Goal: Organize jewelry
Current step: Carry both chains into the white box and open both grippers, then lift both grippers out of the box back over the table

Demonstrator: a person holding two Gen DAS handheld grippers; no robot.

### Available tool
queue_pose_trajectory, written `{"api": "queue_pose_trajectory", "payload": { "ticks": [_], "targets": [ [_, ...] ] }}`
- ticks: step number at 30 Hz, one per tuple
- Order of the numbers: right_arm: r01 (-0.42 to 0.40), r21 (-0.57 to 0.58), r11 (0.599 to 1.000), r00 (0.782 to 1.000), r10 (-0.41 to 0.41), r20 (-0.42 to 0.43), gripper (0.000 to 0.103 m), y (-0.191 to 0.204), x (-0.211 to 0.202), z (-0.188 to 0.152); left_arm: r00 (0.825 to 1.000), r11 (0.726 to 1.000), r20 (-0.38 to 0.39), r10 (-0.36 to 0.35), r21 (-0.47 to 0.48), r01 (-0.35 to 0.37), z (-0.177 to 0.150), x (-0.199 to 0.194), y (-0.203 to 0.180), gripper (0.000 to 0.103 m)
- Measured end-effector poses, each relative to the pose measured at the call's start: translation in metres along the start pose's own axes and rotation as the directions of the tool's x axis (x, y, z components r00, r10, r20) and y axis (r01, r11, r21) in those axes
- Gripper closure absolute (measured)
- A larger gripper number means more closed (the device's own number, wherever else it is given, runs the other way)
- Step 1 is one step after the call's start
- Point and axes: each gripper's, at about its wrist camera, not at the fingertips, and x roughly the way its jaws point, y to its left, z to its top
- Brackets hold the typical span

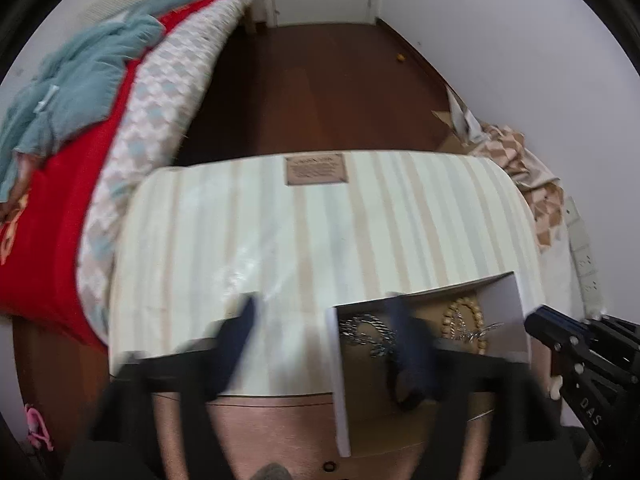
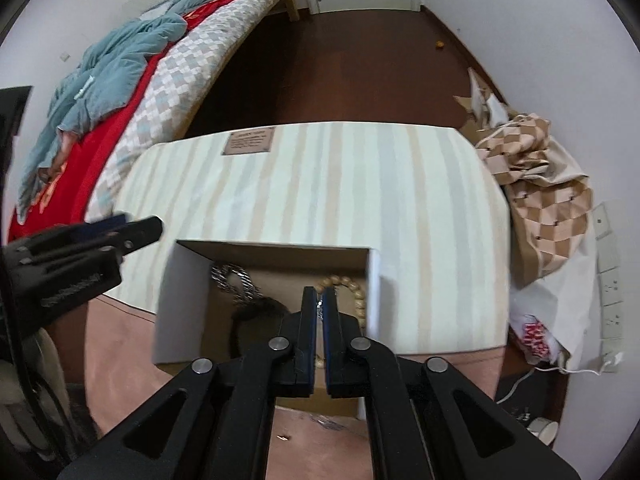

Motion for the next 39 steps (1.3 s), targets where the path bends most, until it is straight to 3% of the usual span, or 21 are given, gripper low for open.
{"api": "queue_pose_trajectory", "payload": {
  "ticks": [2, 3, 4, 7, 10, 24, 39],
  "targets": [
    [0.018, 0.005, 1.000, 1.000, -0.018, 0.001, 0.068, -0.003, -0.002, -0.008, 0.999, 1.000, 0.021, 0.027, -0.001, -0.027, -0.007, -0.004, 0.002, 0.020],
    [0.028, 0.006, 1.000, 1.000, -0.028, -0.001, 0.049, -0.004, -0.003, -0.012, 0.999, 0.999, 0.023, 0.036, -0.001, -0.036, -0.010, -0.005, 0.002, 0.020],
    [0.032, 0.004, 0.999, 0.999, -0.032, -0.001, 0.037, -0.005, -0.003, -0.016, 0.999, 0.999, 0.022, 0.042, -0.004, -0.042, -0.015, -0.005, 0.002, 0.017],
    [0.047, 0.004, 0.999, 0.999, -0.047, -0.007, 0.026, -0.005, -0.003, -0.027, 0.999, 0.998, 0.009, 0.053, -0.014, -0.053, -0.025, -0.003, 0.004, 0.002],
    [0.100, -0.004, 0.995, 0.995, -0.100, 0.001, 0.008, -0.003, -0.005, -0.037, 0.995, 0.995, 0.025, 0.094, -0.020, -0.093, -0.036, -0.004, 0.003, 0.002],
    [0.161, 0.024, 0.987, 0.986, -0.162, 0.038, 0.003, 0.009, -0.025, -0.069, 0.978, 0.985, 0.122, 0.166, -0.066, -0.159, -0.079, -0.042, 0.010, 0.000],
    [0.192, 0.011, 0.981, 0.968, -0.191, 0.164, 0.002, 0.033, -0.100, -0.096, 0.961, 0.982, 0.204, 0.186, -0.081, -0.172, -0.116, -0.106, 0.010, 0.000]
  ]
}}
